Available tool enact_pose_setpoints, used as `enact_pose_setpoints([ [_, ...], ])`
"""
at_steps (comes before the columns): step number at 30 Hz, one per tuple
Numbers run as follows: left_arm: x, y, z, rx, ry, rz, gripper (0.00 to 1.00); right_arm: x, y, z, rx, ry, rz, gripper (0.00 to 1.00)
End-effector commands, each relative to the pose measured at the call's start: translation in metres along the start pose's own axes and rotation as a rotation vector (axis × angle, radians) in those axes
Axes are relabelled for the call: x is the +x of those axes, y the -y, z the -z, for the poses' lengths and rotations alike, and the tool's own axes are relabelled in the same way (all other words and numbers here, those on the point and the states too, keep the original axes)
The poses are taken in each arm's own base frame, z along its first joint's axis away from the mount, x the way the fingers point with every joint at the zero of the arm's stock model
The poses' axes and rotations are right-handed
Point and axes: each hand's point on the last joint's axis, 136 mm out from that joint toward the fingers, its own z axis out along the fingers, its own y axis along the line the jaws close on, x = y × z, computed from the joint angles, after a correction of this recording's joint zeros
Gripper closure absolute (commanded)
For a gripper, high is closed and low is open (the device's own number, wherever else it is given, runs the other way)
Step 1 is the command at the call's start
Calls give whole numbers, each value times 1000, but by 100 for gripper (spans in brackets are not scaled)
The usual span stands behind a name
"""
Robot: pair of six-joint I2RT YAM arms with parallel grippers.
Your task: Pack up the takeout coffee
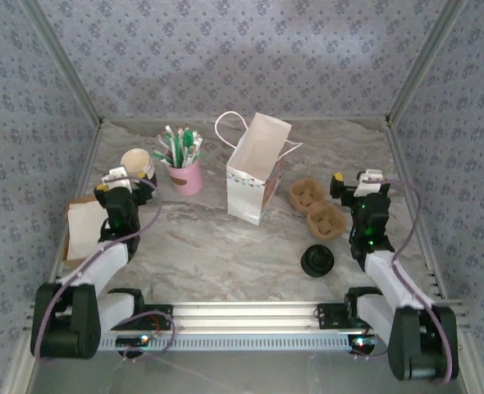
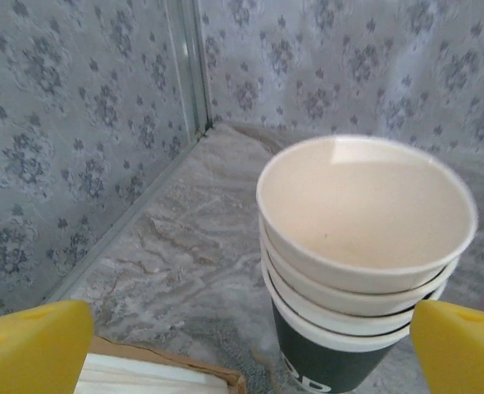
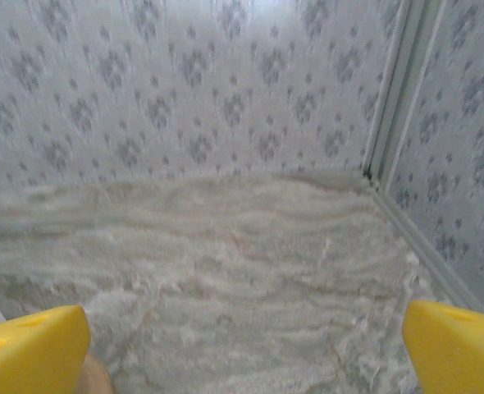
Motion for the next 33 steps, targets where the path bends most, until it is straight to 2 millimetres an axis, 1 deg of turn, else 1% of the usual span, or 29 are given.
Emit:
enact_pose_setpoints([
  [1,-30,5,21,53,17,94,1,-22,10,25,45,-22,-134,0],
  [3,-47,8,35,87,35,144,0,-37,12,42,46,-14,-206,0],
  [6,-68,9,56,135,52,227,1,-58,9,68,11,-27,-292,0],
  [9,-81,4,76,155,51,313,1,-71,2,93,-40,-79,-351,0],
  [11,-84,-3,90,142,32,366,0,-75,-3,107,-72,-126,-380,0],
  [12,-85,-7,96,131,18,389,1,-73,-8,114,-98,-168,-389,0],
  [14,-85,-12,107,124,-5,406,0,-76,-9,123,-105,-200,-397,0],
  [15,-85,-14,112,122,-19,415,0,-75,-7,127,-91,-219,-414,0],
  [17,-81,-16,116,109,-57,416,0,-64,1,135,-30,-265,-476,0],
  [18,-80,-13,116,125,-84,401,0,-65,0,138,-40,-260,-485,0],
  [20,-78,-9,114,130,-129,393,0,-74,-14,140,-133,-243,-480,0],
  [23,-76,-7,102,105,-212,417,0,-80,-32,135,-224,-277,-498,0],
  [25,-71,-7,93,83,-261,465,0,-78,-39,126,-249,-329,-494,0],
  [27,-66,-10,83,57,-303,529,0,-73,-56,121,-333,-389,-502,0],
  [29,-65,-9,75,70,-336,576,0,-69,-71,121,-406,-432,-513,0],
  [30,-63,-11,70,59,-357,601,0,-72,-80,120,-451,-430,-512,0],
  [33,-58,-13,52,31,-436,648,0,-69,-106,127,-555,-468,-465,0],
])
